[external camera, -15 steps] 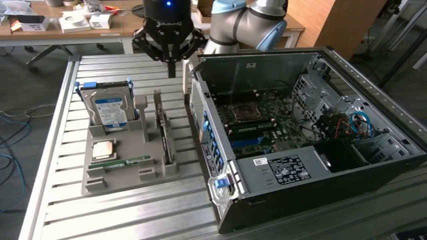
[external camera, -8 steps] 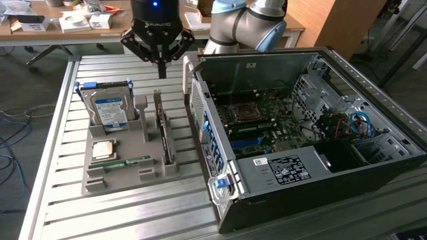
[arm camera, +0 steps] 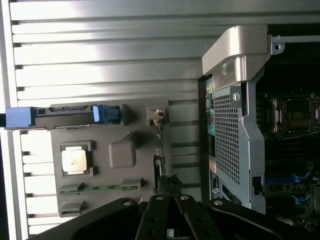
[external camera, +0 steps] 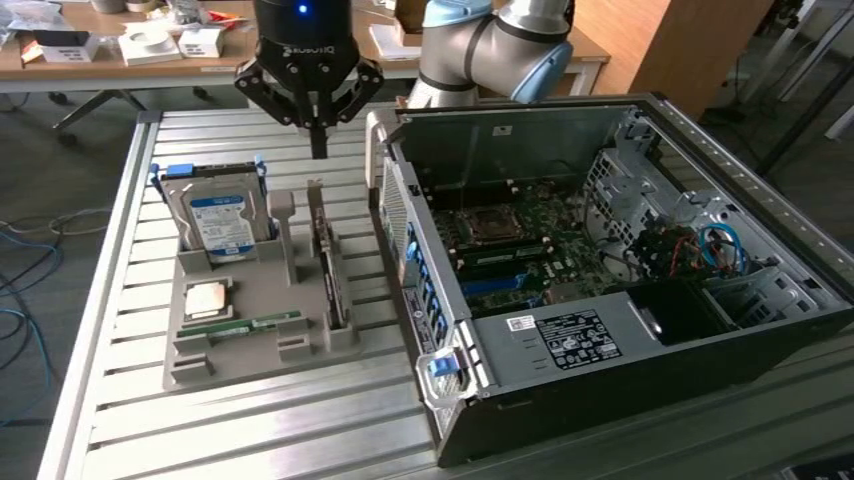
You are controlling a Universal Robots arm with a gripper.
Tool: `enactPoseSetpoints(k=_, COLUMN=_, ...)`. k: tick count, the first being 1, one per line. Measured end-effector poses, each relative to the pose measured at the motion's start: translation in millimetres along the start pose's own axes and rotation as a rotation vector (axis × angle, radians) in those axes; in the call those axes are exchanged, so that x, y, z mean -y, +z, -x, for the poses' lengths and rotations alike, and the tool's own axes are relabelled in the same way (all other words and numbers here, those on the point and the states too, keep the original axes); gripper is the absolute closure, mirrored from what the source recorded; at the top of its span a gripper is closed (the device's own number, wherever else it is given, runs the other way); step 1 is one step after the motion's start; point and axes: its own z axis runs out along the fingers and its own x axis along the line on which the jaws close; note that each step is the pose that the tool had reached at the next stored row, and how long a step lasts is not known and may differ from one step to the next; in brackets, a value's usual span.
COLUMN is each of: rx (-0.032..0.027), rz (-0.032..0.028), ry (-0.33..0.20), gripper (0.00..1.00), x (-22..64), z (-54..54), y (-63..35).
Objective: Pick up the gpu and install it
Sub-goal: 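Reach for the gpu, then pick up the gpu and move the gpu toward the slot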
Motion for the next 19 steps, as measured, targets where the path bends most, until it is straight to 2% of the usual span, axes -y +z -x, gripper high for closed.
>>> enactPoseSetpoints(k=13, rx=-0.0001, rz=-0.0018, ry=0.000, gripper=0.89, x=26.6, z=-2.1, y=-0.3)
enactPoseSetpoints(k=19, rx=-0.0001, rz=-0.0020, ry=0.000, gripper=0.89, x=28.4, z=-2.4, y=-0.1)
